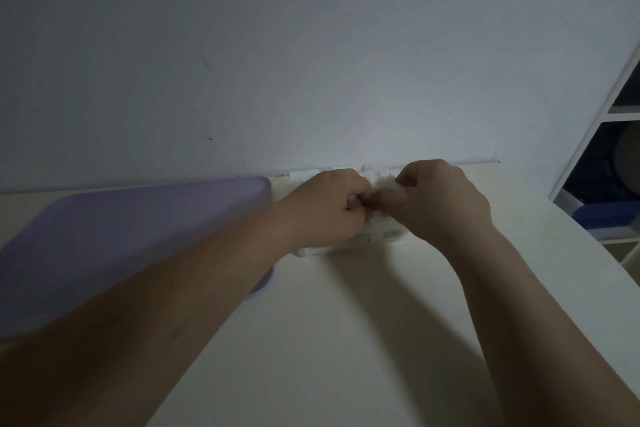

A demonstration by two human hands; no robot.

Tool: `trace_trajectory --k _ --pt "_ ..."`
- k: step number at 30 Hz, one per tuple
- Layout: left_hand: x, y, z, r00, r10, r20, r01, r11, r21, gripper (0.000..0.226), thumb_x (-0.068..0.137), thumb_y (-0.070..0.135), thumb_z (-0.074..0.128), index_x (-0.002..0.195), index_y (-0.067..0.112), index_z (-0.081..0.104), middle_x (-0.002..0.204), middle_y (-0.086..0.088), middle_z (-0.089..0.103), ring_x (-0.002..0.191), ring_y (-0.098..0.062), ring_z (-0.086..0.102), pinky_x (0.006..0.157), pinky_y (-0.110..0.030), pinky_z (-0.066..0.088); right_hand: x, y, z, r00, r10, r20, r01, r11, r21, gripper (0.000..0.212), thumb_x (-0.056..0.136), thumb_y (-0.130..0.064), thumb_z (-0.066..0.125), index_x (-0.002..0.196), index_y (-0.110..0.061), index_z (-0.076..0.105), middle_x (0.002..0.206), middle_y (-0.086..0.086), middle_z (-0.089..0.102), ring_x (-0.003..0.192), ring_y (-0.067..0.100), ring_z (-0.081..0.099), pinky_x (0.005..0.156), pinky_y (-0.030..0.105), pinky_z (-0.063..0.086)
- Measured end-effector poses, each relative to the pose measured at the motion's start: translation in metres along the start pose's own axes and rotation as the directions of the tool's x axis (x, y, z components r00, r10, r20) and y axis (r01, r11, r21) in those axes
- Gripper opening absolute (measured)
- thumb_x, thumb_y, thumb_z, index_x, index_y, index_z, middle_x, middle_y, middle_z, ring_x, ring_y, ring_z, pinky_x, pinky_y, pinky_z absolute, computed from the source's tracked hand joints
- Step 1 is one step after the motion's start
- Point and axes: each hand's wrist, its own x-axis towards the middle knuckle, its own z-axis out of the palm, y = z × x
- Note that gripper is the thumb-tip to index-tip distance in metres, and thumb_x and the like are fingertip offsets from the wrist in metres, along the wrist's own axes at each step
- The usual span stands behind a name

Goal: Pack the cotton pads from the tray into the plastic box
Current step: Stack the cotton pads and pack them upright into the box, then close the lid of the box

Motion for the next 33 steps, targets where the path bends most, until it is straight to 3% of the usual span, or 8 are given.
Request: trace_trajectory --k 7,12,15,18,21,23,25,33 --pt "-0.001 -0.004 0.004 0.999 0.052 -0.011 -0.052 0.998 0.028 0.02 0.091 0.011 0.061 0.099 0.019 0.077 0.103 0.005 0.068 0.093 -0.009 0.059 0.083 -0.022 0.046 0.014 0.001 0.018 0.993 0.113 0.045 -0.101 0.975 -0.2 0.023 0.075 -0.035 0.056 0.075 -0.013 0.06 0.082 0.003 0.057 0.06 0.023 0.051 0.064 0.026 0.037" --pt "-0.002 -0.006 -0.001 1.0 -0.024 0.01 0.024 0.999 -0.048 0.019 0.093 0.015 0.063 0.102 0.025 0.077 0.095 0.017 0.068 0.074 0.008 0.057 0.071 -0.008 0.041 0.016 0.01 0.02 0.98 0.18 0.086 -0.159 0.966 -0.204 0.031 0.082 -0.041 0.047 0.074 -0.014 0.059 0.085 0.004 0.059 0.073 0.029 0.054 0.07 0.029 0.043" --pt "-0.003 -0.018 -0.022 0.954 -0.187 -0.235 0.146 0.972 -0.182 0.019 0.093 0.01 0.065 0.101 0.022 0.076 0.085 0.015 0.068 0.066 0.003 0.062 0.067 -0.017 0.051 0.006 0.012 0.018 0.996 0.071 -0.057 -0.079 0.984 -0.159 0.04 0.088 -0.053 0.052 0.07 -0.019 0.063 0.091 0.001 0.058 0.077 0.025 0.057 0.072 0.032 0.05" --pt "-0.005 -0.053 -0.034 0.801 -0.39 -0.453 0.367 0.919 -0.143 0.017 0.092 0.015 0.065 0.106 0.019 0.074 0.102 0.003 0.072 0.09 -0.016 0.068 0.088 -0.025 0.053 0.002 0.013 0.025 0.98 0.034 -0.194 -0.017 0.996 0.089 0.027 0.092 -0.053 0.055 0.096 -0.029 0.068 0.108 -0.005 0.056 0.091 0.018 0.06 0.078 0.035 0.051" --pt "-0.012 -0.074 -0.027 0.744 -0.625 -0.236 0.533 0.769 -0.354 0.028 0.089 0.033 0.069 0.113 0.018 0.07 0.11 -0.001 0.073 0.103 -0.021 0.068 0.101 -0.037 0.054 0.007 0.018 0.04 0.988 0.11 -0.105 -0.062 0.922 0.381 0.032 0.096 -0.046 0.054 0.113 -0.024 0.069 0.11 -0.007 0.065 0.099 0.015 0.063 0.086 0.033 0.049" --pt "-0.014 -0.078 -0.024 0.744 -0.649 -0.157 0.513 0.706 -0.488 0.029 0.09 0.035 0.07 0.113 0.017 0.068 0.103 0.0 0.073 0.096 -0.018 0.071 0.098 -0.037 0.057 0.008 0.02 0.045 0.993 0.111 -0.039 -0.076 0.861 0.503 0.023 0.097 -0.035 0.052 0.088 -0.024 0.069 0.083 -0.013 0.065 0.081 0.012 0.059 0.072 0.029 0.045" --pt "-0.012 -0.078 -0.025 0.764 -0.631 -0.134 0.485 0.7 -0.524 0.026 0.096 0.028 0.068 0.121 0.022 0.063 0.101 0.002 0.072 0.09 -0.014 0.07 0.091 -0.032 0.056 0.007 0.021 0.048 0.996 0.085 -0.04 -0.052 0.853 0.52 0.033 0.096 -0.023 0.048 0.064 -0.018 0.046 0.059 -0.007 0.042 0.061 0.013 0.039 0.056 0.031 0.03" --pt "-0.024 -0.074 -0.025 0.815 -0.568 -0.115 0.371 0.664 -0.649 0.024 0.094 0.002 0.067 0.113 0.017 0.072 0.104 -0.005 0.08 0.097 -0.021 0.075 0.09 -0.034 0.058 0.005 0.02 0.052 0.988 0.151 -0.018 -0.115 0.816 0.567 0.023 0.094 -0.029 0.052 0.099 -0.021 0.073 0.09 -0.009 0.074 0.084 0.009 0.067 0.066 0.024 0.045"
